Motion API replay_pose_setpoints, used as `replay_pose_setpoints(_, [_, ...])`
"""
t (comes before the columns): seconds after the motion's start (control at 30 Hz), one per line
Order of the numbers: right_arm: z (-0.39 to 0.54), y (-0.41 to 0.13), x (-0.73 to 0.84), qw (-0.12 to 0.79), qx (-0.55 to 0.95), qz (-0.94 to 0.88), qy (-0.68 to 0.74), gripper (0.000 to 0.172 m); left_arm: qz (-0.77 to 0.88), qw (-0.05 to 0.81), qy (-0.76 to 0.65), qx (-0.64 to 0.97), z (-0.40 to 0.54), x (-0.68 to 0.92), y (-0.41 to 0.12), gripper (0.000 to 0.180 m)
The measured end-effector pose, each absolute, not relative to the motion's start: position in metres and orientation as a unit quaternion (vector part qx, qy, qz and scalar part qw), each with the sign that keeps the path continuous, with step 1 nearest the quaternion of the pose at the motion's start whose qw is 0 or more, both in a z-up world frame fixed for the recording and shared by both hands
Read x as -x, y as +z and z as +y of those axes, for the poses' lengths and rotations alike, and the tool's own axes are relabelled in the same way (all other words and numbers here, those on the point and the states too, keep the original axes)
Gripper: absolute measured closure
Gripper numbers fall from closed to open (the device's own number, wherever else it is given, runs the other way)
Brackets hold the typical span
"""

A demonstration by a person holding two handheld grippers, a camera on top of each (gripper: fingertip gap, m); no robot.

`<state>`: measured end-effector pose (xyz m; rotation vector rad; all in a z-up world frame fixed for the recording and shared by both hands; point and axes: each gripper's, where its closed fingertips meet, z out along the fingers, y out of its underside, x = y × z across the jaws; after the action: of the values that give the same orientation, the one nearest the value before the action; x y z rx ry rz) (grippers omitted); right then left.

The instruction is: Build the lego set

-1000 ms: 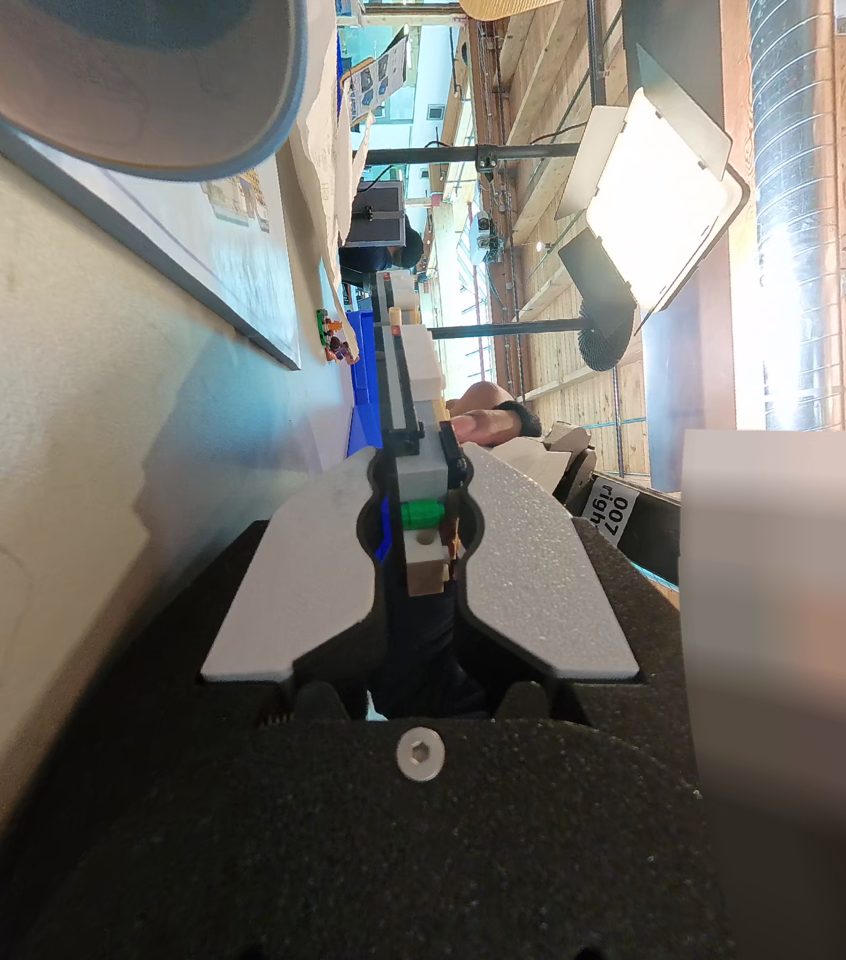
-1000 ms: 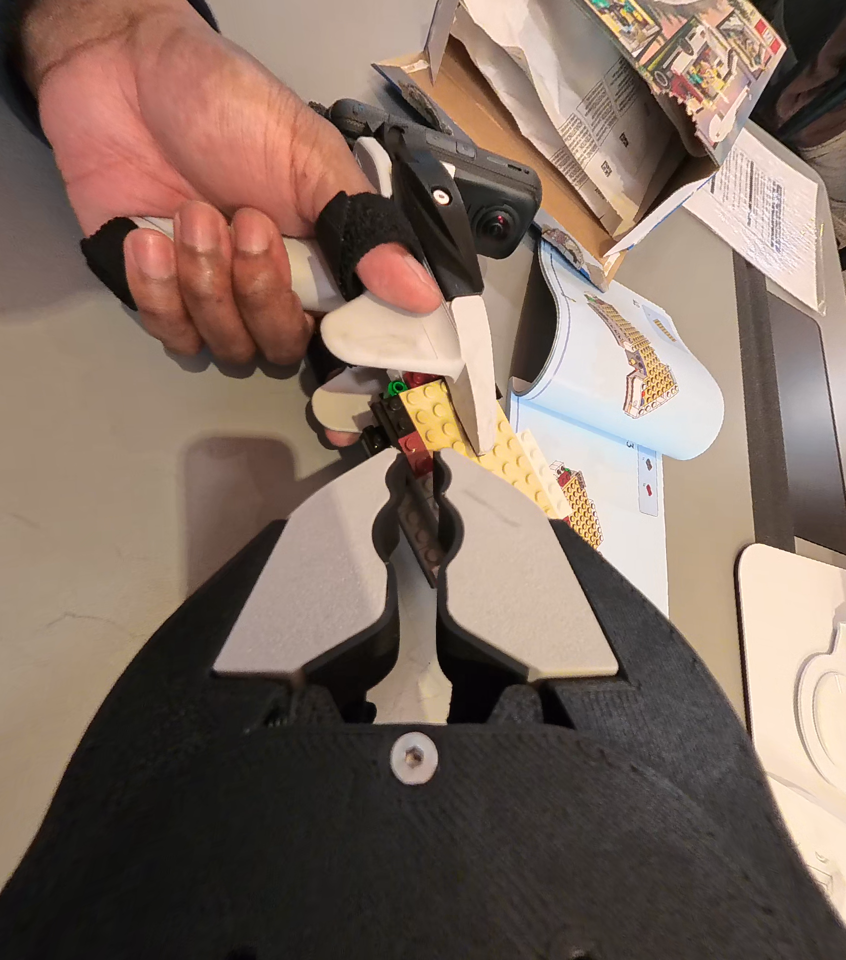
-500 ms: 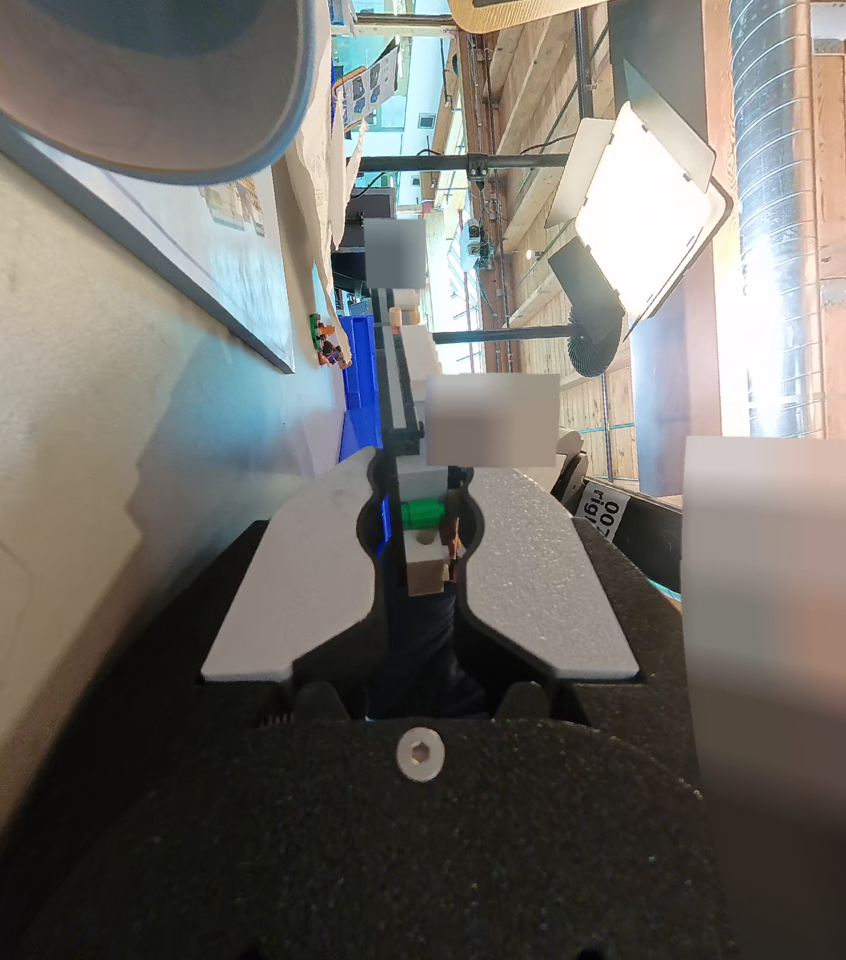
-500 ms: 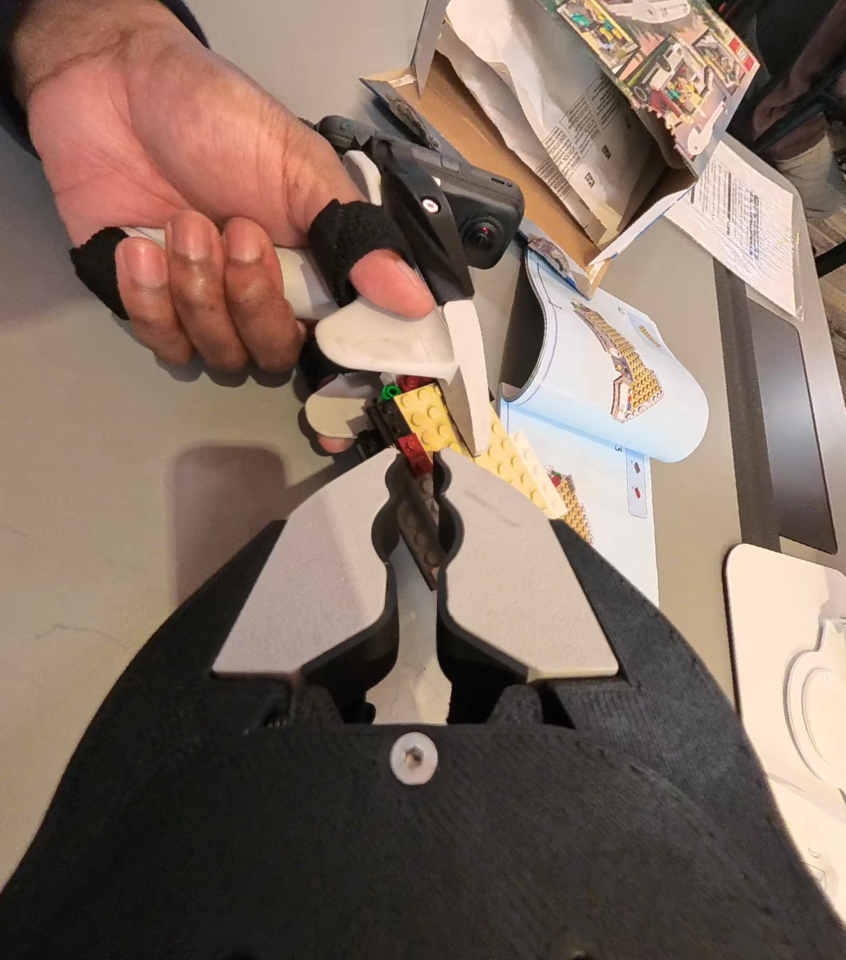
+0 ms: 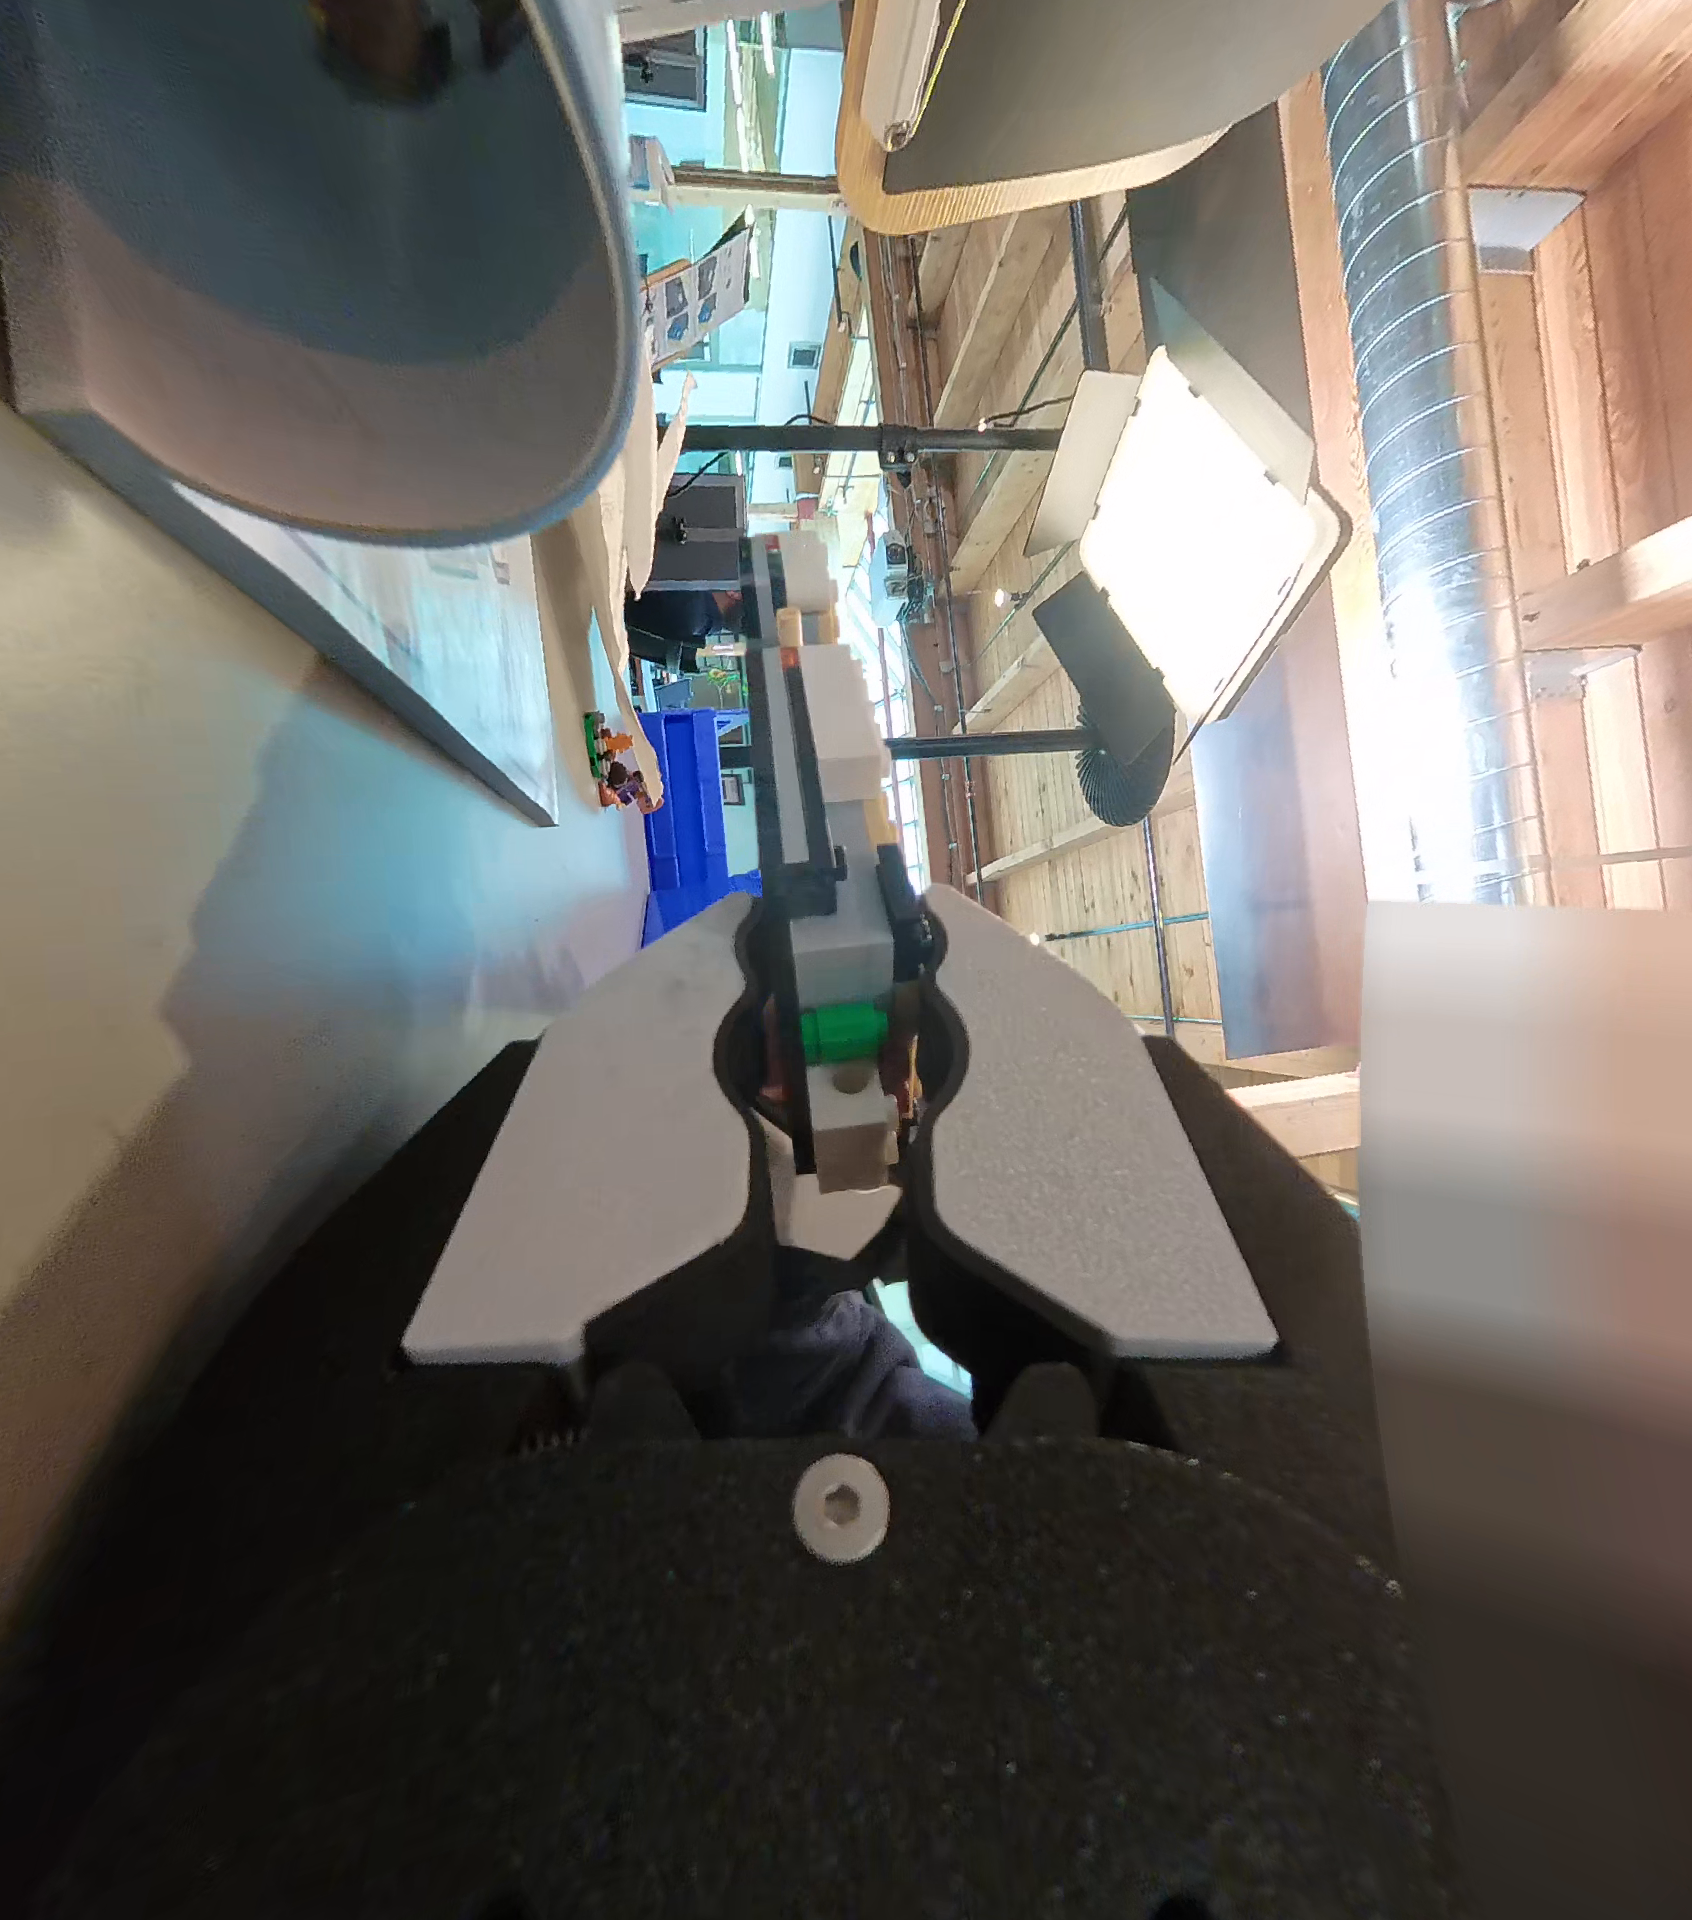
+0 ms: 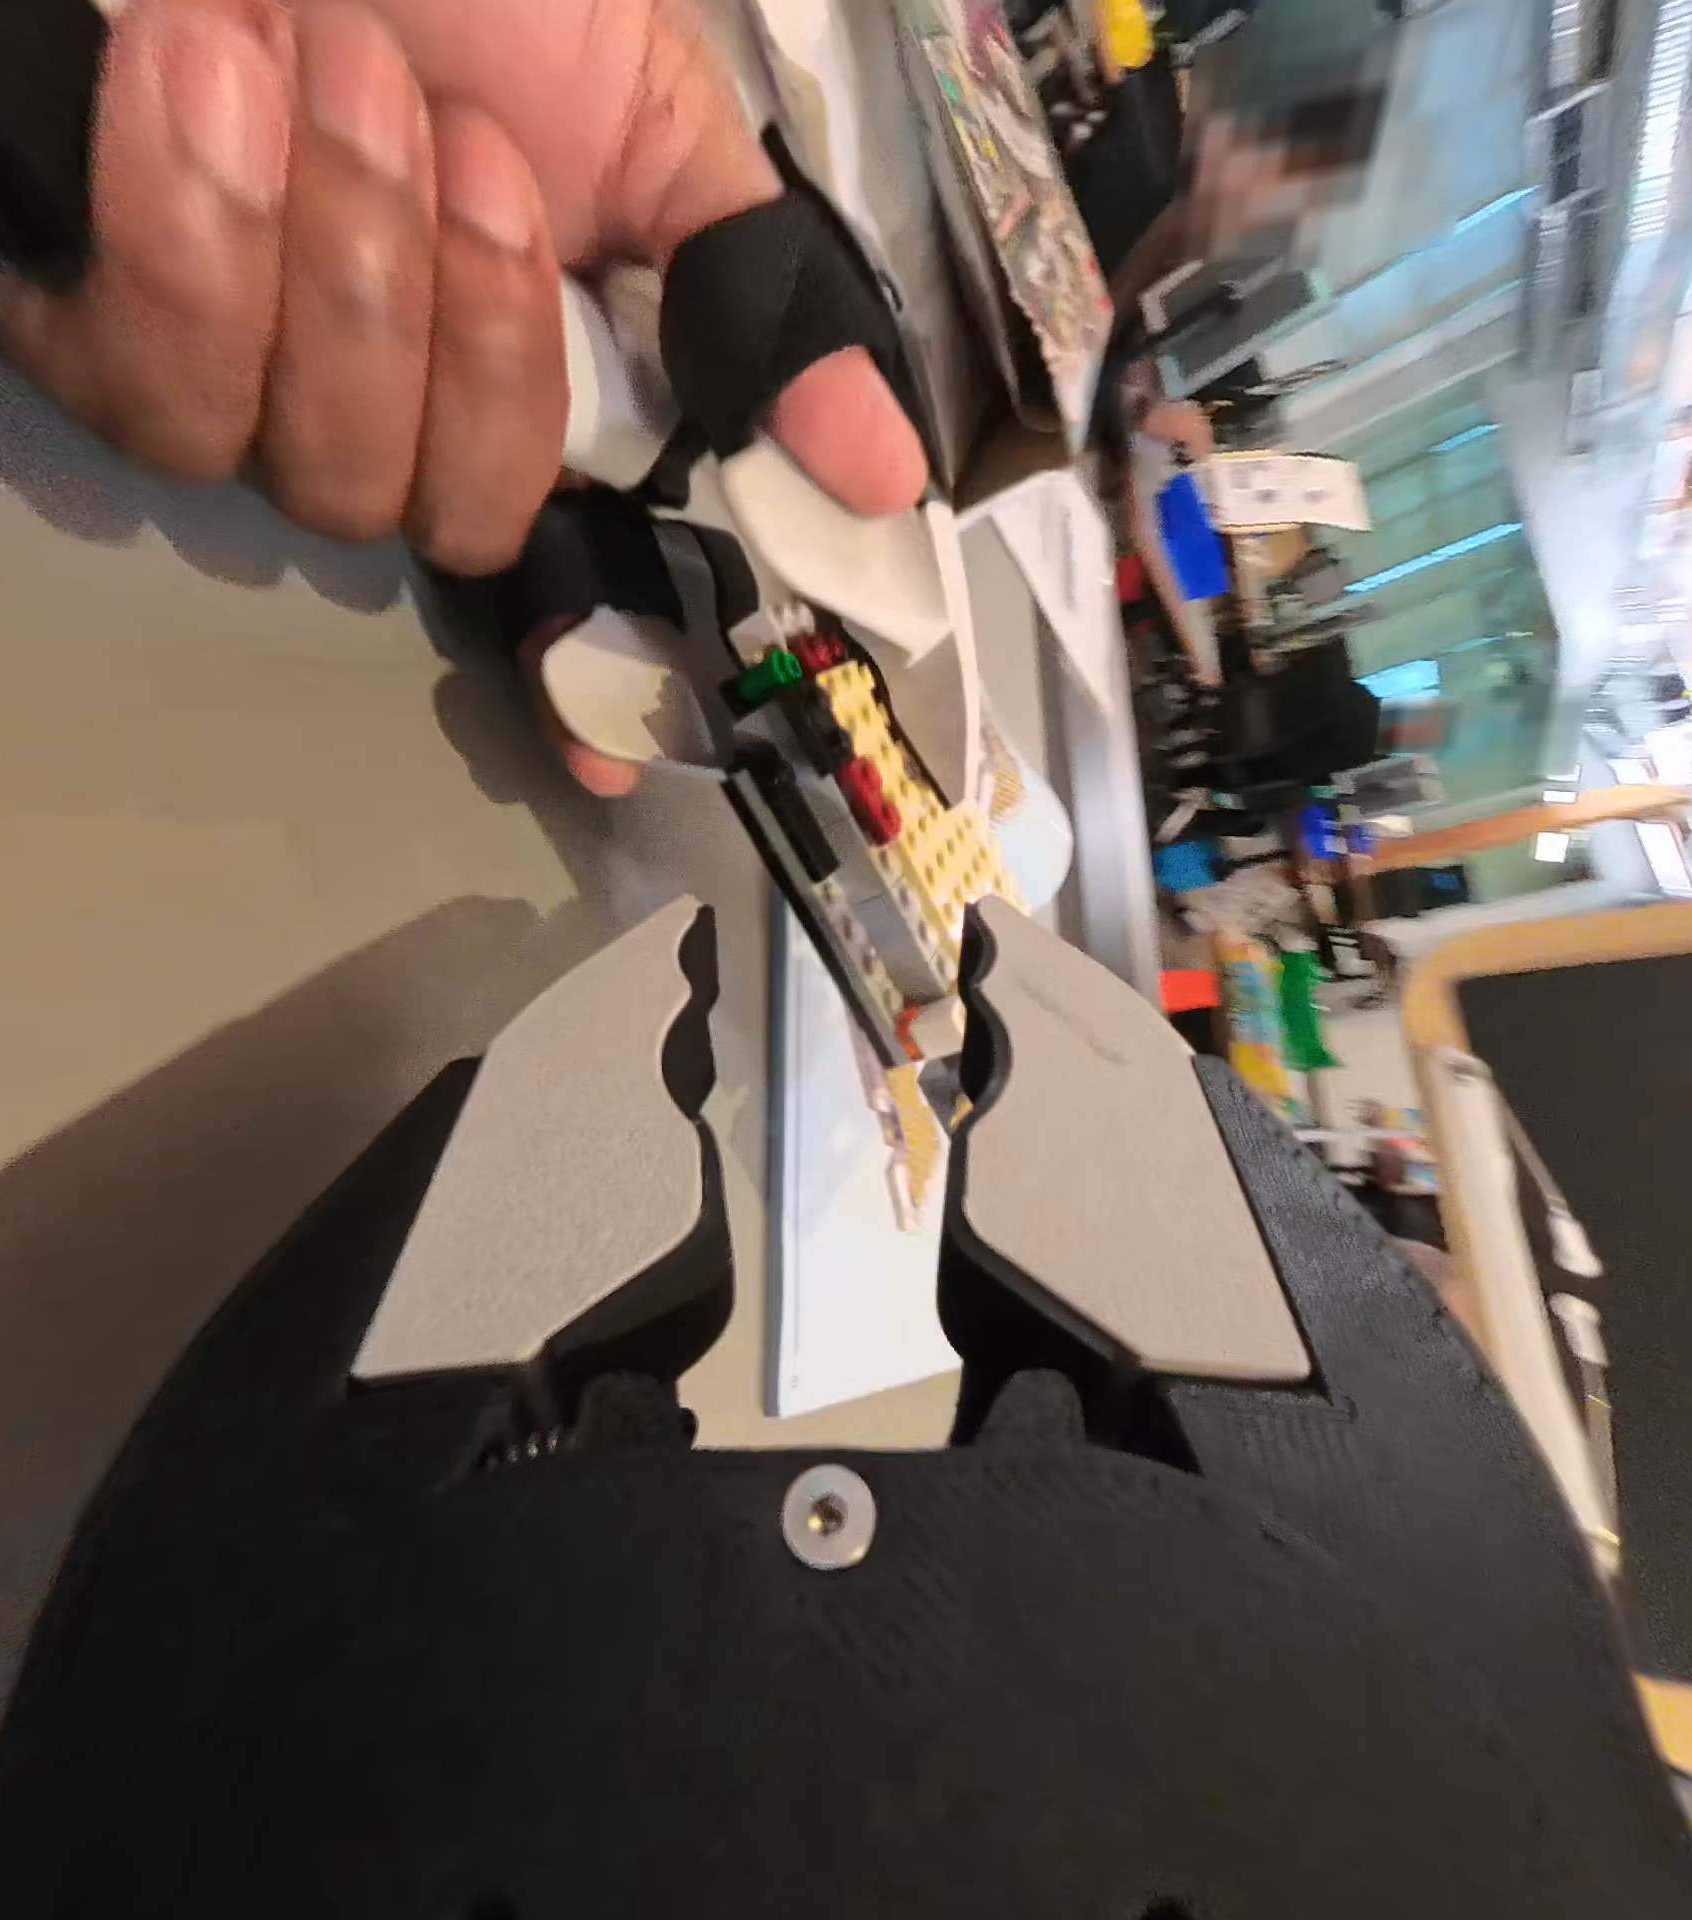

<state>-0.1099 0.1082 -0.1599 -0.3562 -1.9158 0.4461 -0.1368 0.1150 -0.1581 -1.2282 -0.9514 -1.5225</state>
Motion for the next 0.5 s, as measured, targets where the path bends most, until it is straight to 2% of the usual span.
replay_pose_setpoints(0.2, [0.104,-0.165,0.117,0.642,0.090,-0.755,0.103,0.124,-0.389,0.470,-0.627,0.485,0.115,0.139,-0.156,0.156])
replay_pose_setpoints(0.37, [0.102,-0.151,0.120,0.680,0.091,-0.720,0.106,0.123,-0.387,0.472,-0.621,0.491,0.115,0.139,-0.158,0.156])
replay_pose_setpoints(0.5, [0.098,-0.158,0.118,0.687,0.047,-0.720,0.078,0.132,-0.387,0.486,-0.599,0.506,0.115,0.141,-0.160,0.156])
